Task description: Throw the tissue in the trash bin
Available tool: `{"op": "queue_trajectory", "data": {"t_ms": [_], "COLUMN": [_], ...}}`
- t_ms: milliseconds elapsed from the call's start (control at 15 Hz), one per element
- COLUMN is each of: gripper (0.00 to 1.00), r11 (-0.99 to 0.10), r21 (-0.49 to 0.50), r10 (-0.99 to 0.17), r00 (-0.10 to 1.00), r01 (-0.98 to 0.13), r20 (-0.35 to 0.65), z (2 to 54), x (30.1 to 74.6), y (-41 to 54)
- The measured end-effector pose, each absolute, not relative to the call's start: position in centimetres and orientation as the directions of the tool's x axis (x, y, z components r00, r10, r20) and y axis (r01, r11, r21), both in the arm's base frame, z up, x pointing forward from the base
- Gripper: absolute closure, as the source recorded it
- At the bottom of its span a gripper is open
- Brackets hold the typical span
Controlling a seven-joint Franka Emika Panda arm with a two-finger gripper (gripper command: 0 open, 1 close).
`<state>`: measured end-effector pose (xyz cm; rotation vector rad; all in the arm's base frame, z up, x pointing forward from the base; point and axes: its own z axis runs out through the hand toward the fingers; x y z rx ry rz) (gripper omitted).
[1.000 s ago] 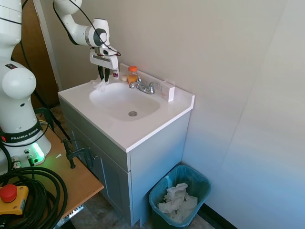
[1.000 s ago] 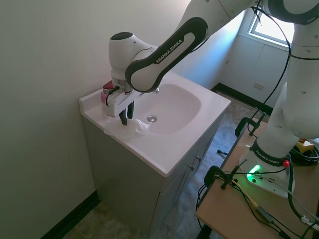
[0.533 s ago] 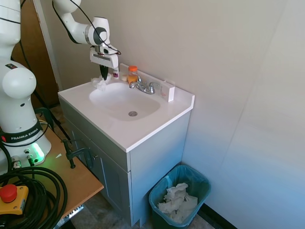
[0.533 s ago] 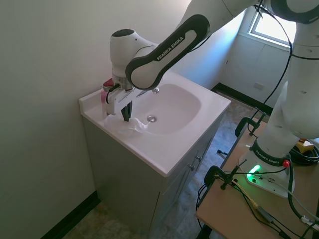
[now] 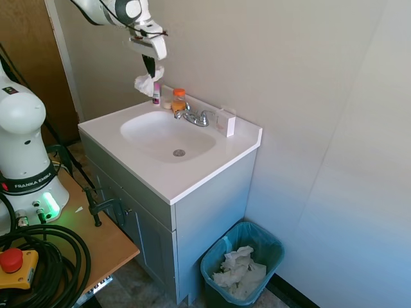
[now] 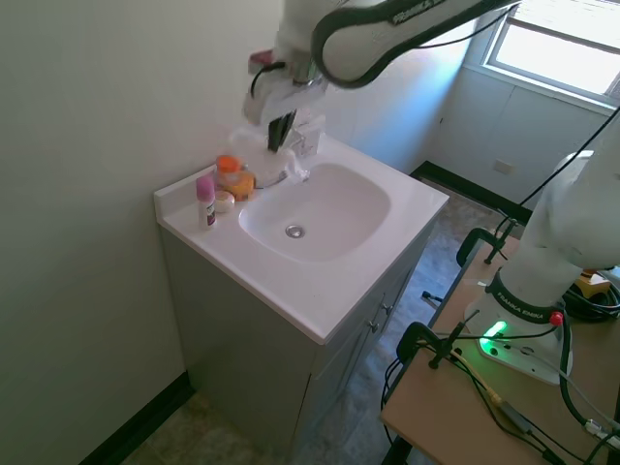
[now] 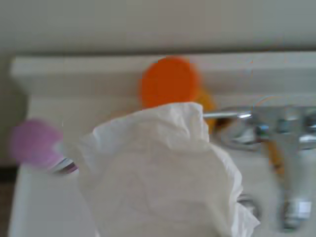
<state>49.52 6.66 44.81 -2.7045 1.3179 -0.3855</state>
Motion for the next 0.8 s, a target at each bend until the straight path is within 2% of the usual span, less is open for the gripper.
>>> {"op": "queue_trajectory", "data": {"t_ms": [133, 333, 467, 533, 667, 800], "gripper": [1.00, 1.00, 1.00, 1.00, 1.00, 1.00], "r11": [-0.503, -0.302, -0.141, -0.057, 0.080, 0.161], "r21": [-0.293, -0.411, -0.468, -0.474, -0.459, -0.409], "r10": [-0.864, -0.953, -0.989, -0.997, -0.996, -0.987], "r00": [0.473, 0.268, 0.108, 0.027, -0.091, -0.156], "r01": [-0.813, -0.860, -0.872, -0.878, -0.885, -0.898], "r20": [0.170, 0.140, 0.098, 0.069, 0.001, -0.046], "z": [48.5, 51.7, 50.5, 49.0, 45.8, 42.8], "x": [46.8, 38.3, 32.7, 31.3, 32.3, 35.5], "y": [-3.5, -21.3, -32.2, -36.1, -40.1, -41.0]}}
